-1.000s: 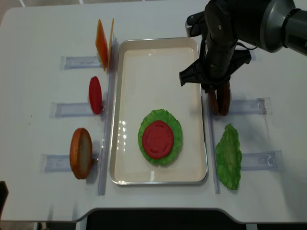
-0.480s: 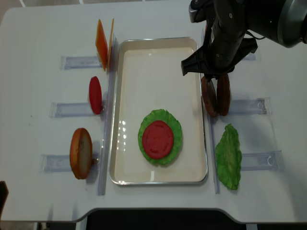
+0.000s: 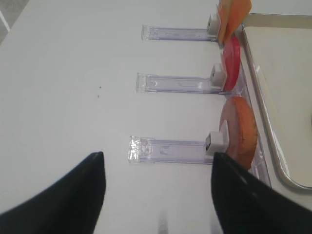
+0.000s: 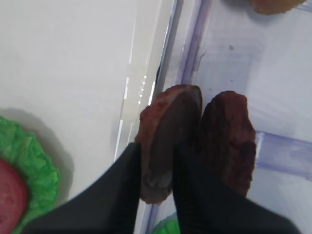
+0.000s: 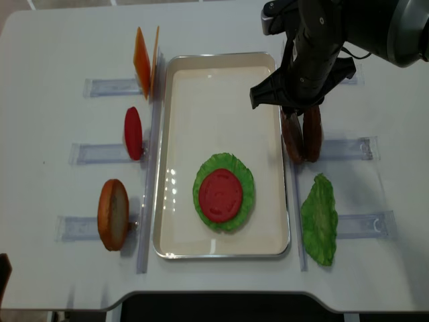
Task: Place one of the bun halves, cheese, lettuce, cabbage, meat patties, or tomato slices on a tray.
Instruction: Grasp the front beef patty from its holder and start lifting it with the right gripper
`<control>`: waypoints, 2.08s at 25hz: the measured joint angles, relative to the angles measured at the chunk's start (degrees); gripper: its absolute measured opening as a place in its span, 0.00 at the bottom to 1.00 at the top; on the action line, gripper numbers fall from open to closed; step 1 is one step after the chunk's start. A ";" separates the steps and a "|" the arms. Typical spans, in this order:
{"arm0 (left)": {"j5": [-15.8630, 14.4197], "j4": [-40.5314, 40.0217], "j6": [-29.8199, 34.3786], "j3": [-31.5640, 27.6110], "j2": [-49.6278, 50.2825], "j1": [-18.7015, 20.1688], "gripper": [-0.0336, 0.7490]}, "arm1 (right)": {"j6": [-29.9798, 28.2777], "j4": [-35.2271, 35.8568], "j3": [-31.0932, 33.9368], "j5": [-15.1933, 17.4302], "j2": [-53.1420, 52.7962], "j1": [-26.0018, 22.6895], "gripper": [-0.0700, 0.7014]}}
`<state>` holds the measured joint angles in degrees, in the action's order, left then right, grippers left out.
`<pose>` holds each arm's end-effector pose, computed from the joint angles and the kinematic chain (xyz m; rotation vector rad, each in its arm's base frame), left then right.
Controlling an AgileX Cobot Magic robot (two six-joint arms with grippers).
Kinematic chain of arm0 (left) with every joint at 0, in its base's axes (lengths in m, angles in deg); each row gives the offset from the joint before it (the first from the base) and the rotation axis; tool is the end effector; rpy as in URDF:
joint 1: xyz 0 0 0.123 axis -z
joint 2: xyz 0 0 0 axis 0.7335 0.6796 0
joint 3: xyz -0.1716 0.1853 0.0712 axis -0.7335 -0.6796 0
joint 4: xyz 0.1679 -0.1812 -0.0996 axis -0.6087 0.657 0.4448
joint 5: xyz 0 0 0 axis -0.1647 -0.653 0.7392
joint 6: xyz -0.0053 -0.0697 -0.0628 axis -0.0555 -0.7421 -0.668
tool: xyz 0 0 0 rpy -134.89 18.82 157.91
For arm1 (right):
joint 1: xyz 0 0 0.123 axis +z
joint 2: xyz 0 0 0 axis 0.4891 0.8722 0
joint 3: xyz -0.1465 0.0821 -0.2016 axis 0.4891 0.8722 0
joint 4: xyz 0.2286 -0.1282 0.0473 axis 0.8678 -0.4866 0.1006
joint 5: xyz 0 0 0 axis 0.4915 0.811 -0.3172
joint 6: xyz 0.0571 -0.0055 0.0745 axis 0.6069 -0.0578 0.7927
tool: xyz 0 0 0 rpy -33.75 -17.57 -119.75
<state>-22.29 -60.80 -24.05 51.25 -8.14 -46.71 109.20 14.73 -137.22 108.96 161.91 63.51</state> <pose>0.0321 0.0074 0.2719 -0.0892 2.1006 0.0520 0.3137 0.2068 0.2087 -0.3810 2.8904 0.0712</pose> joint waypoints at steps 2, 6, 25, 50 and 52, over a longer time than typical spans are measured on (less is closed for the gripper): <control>0.00 0.00 0.00 0.00 0.00 0.00 0.70 | 0.00 0.02 0.00 0.00 0.00 0.00 0.30; 0.00 0.00 0.00 0.00 0.00 0.00 0.70 | -0.17 0.30 0.00 0.00 0.00 0.00 0.30; 0.00 0.00 0.00 0.00 0.00 0.00 0.70 | -0.45 0.83 0.00 0.41 0.00 0.00 0.30; 0.00 0.00 0.00 0.00 0.00 0.00 0.70 | -3.03 3.86 0.00 -1.32 0.00 0.59 0.70; 0.00 0.00 0.00 0.00 0.00 0.00 0.70 | -2.94 3.86 0.00 -1.69 0.00 0.64 0.70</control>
<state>-22.29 -60.80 -24.05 51.25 -8.14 -46.71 106.25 18.59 -137.22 107.28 161.91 64.15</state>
